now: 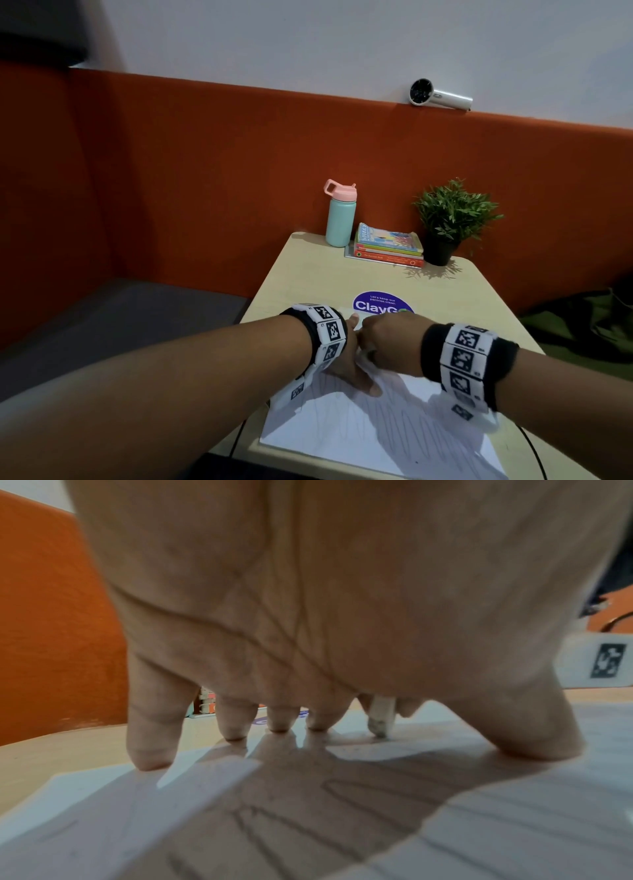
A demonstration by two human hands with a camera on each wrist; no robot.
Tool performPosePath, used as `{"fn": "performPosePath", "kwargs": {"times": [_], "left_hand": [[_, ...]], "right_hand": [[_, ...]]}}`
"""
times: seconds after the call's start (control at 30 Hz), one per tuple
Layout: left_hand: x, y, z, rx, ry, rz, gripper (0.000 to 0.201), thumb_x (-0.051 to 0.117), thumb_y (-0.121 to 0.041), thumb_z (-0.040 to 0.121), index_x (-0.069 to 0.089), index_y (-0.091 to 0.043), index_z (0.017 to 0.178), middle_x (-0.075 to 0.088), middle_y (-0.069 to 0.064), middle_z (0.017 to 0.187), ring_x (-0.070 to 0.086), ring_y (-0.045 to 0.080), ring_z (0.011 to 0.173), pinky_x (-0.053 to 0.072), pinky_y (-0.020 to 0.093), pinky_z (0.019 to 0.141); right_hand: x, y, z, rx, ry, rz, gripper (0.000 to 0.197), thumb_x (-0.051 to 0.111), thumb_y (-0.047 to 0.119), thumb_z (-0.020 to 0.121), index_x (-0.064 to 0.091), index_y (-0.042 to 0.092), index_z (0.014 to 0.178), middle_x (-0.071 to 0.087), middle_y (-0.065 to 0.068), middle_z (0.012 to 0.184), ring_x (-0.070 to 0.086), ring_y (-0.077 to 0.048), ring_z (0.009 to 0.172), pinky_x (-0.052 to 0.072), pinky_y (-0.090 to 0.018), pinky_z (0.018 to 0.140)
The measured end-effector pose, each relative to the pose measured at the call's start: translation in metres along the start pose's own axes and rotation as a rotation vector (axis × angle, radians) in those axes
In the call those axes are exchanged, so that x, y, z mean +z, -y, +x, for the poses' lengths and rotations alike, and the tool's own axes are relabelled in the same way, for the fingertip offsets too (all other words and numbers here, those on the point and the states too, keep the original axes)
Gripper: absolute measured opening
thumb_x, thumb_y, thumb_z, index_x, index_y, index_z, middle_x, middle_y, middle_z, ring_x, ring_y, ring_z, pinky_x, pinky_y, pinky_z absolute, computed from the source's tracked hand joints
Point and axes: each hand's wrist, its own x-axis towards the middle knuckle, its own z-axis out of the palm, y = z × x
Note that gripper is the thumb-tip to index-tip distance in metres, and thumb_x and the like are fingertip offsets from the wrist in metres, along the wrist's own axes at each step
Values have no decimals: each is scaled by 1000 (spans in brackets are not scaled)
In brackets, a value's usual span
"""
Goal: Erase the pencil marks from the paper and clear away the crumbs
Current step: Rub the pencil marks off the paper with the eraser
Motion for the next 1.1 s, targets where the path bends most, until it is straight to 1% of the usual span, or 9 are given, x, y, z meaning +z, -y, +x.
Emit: {"fn": "performPosePath", "kwargs": {"times": [0.13, 0.2, 0.3, 0.5, 0.67, 0.83, 1.0, 1.07, 1.1], "left_hand": [[3, 3, 4, 11, 11, 53, 118, 45, -94, 74, -5, -33, 162, -9, 3, 170, 12, 36, 155, 20, 61, 120], [2, 3, 3, 12, 13, 42, 114, 47, -92, 75, -2, -35, 161, -9, 3, 170, 11, 36, 155, 19, 61, 121], [0, 2, 2, 19, 17, -2, 107, 53, -89, 76, 1, -46, 159, -9, 1, 170, 11, 37, 155, 17, 62, 121], [6, 7, 11, 13, 23, 59, 120, 42, -97, 72, -10, -35, 161, -12, 1, 170, 7, 35, 156, 13, 63, 120], [10, 8, 18, 22, 15, 65, 124, 42, -99, 68, -12, -35, 160, -13, 3, 170, 5, 36, 156, 14, 62, 119], [11, 9, 20, 10, 31, 61, 125, 40, -99, 69, -12, -31, 160, -14, 2, 169, 5, 35, 156, 12, 63, 121], [9, 8, 21, 20, 20, 66, 125, 41, -100, 67, -10, -35, 160, -11, 5, 170, 7, 37, 156, 15, 64, 120], [9, 9, 20, 17, 26, 69, 125, 41, -100, 67, -12, -34, 160, -12, 4, 170, 6, 37, 156, 13, 63, 120], [9, 8, 20, 14, 34, 72, 125, 40, -99, 68, -12, -32, 160, -13, 4, 170, 5, 36, 156, 13, 63, 121]], "right_hand": [[-6, -29, 5, 150, -35, 44, 30, 46, 29, 98, 62, 26, 124, 60, 2, 121, 59, -18, 103, 53, -37, 90], [-5, -22, 1, 116, -46, 45, 30, 46, 28, 98, 62, 27, 124, 60, 3, 121, 59, -19, 105, 53, -38, 91], [3, 8, -9, -44, -13, 67, 29, 47, 31, 97, 65, 24, 118, 60, 2, 117, 60, -23, 101, 54, -41, 86], [3, -39, -1, 123, -105, 62, 30, 46, 32, 98, 62, 26, 123, 63, 3, 120, 60, -17, 101, 53, -35, 89], [16, -1, -24, -78, -77, 100, 30, 44, 38, 98, 67, 31, 115, 62, 9, 114, 62, -17, 98, 54, -38, 85], [10, -43, -12, 81, -107, 51, 31, 43, 36, 98, 60, 29, 124, 58, 7, 125, 58, -16, 106, 51, -36, 91], [12, -2, -26, -85, -44, 88, 29, 45, 33, 98, 64, 26, 119, 58, 7, 121, 61, -19, 102, 53, -39, 86], [11, -10, -23, -73, -27, 55, 30, 44, 32, 98, 62, 26, 122, 58, 7, 122, 61, -19, 103, 54, -40, 87], [9, -22, -19, -8, -25, 35, 31, 43, 31, 99, 60, 26, 124, 57, 6, 124, 60, -18, 105, 53, -38, 88]]}}
